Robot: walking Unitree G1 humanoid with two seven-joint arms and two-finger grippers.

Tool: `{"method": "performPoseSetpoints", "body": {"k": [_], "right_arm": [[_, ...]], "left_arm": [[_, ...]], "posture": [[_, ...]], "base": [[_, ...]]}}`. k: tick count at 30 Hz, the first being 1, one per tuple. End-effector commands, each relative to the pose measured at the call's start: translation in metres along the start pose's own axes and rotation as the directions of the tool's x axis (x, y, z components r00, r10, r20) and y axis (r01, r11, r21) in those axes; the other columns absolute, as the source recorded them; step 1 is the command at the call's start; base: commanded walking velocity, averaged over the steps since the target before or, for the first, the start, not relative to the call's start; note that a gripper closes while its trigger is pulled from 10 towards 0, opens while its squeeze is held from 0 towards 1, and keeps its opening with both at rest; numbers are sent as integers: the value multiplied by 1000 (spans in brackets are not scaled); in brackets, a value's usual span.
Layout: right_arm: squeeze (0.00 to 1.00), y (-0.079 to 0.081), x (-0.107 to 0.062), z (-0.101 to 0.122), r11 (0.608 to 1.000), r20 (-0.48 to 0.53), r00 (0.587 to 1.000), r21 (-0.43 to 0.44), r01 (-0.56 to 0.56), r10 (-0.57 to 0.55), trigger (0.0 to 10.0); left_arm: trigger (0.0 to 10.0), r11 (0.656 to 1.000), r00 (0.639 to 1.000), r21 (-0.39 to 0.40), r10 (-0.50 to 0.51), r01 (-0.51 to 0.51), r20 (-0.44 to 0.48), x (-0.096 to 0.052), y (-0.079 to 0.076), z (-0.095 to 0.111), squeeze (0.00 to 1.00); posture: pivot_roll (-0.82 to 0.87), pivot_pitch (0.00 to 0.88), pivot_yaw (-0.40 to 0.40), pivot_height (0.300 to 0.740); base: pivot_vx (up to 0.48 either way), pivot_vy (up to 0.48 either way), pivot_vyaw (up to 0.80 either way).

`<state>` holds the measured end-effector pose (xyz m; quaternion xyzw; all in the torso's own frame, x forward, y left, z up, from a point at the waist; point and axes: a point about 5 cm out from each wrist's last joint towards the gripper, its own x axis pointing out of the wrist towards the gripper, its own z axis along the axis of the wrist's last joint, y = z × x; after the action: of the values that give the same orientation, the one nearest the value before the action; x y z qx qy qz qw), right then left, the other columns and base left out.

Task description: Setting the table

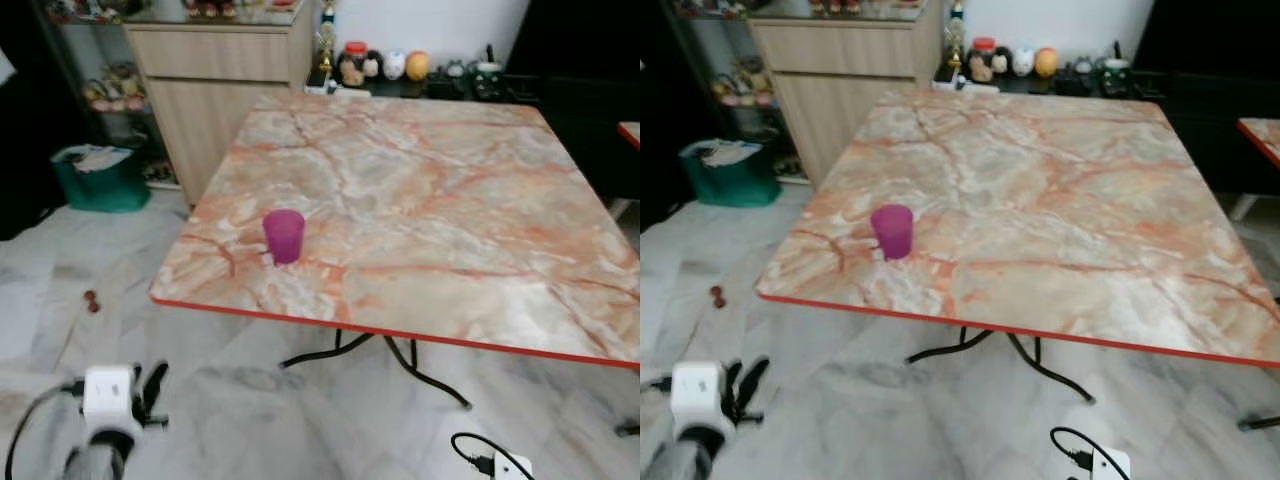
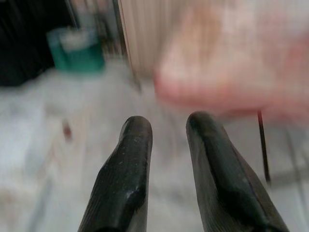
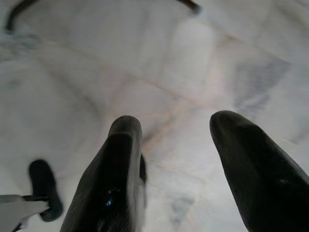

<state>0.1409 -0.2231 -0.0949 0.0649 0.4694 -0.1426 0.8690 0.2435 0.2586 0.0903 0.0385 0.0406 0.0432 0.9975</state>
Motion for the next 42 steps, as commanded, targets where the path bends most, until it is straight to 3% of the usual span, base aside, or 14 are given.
{"method": "performPoseSetpoints", "body": {"k": [1,4,8,10,11,13,15,17,22,26,31,32,37,42], "right_arm": [[0,7,0,-1,1000,-3,1000,29,-5,5,10000],[0,12,1,0,999,-1,1000,49,-8,9,10000],[0,16,1,0,998,1,1000,59,-13,13,10000],[0,10,0,-1,998,4,1000,55,0,-1,10000],[0,10,0,-1,998,4,1000,55,0,-1,10000],[0,2,0,0,998,9,1000,55,26,-26,10000],[0,-2,0,2,997,13,999,61,36,-37,10000],[0,-8,0,5,997,30,998,67,45,-48,10000],[0,-12,1,10,996,48,997,80,50,-54,10000],[0,-3,3,30,997,129,991,64,36,-45,10000],[0,-5,3,29,997,133,990,68,45,-53,10000],[0,-10,2,26,996,125,990,74,57,-66,10000],[0,-21,0,23,992,112,989,91,82,-92,10000],[0,-27,1,30,989,128,985,107,98,-111,10000]], "left_arm": [[10000,1000,996,-2,-12,12,87,15,-1,30,0],[10000,999,992,5,-46,46,120,25,-7,43,0],[10000,991,980,-41,-122,130,156,39,-30,53,0],[10000,981,976,-93,-155,171,156,50,-50,55,0],[10000,981,976,-93,-155,171,156,50,-50,55,0],[10000,963,961,-102,-235,251,149,56,-73,53,0],[10000,957,953,-75,-268,280,142,57,-80,50,0],[10000,959,960,-113,-246,261,133,59,-80,45,0],[10000,957,957,-101,-260,273,127,61,-80,40,0],[10000,964,964,-116,-222,239,145,64,-73,42,0],[10000,964,961,-101,-230,247,154,63,-81,41,0],[10000,955,954,-116,-254,273,158,60,-89,39,976],[10000,942,935,-62,-315,329,162,63,-106,37,1000],[10000,929,919,-67,-347,365,187,70,-116,44,1000]], "posture": [[219,0,36,740],[201,0,45,740],[147,0,46,740],[141,0,40,740],[141,0,40,740],[129,0,27,740],[124,0,25,740],[132,0,-13,740],[146,0,-30,740],[162,0,-40,740],[162,0,-49,740],[151,0,-52,740],[118,0,-47,740],[90,0,-55,740]], "base": [[0,0,0],[0,0,0],[0,0,0],[0,0,0],[0,0,0],[0,0,0],[0,0,0],[0,0,0],[0,0,0],[0,0,0],[0,0,0],[0,0,0],[0,0,0],[0,0,0]]}}
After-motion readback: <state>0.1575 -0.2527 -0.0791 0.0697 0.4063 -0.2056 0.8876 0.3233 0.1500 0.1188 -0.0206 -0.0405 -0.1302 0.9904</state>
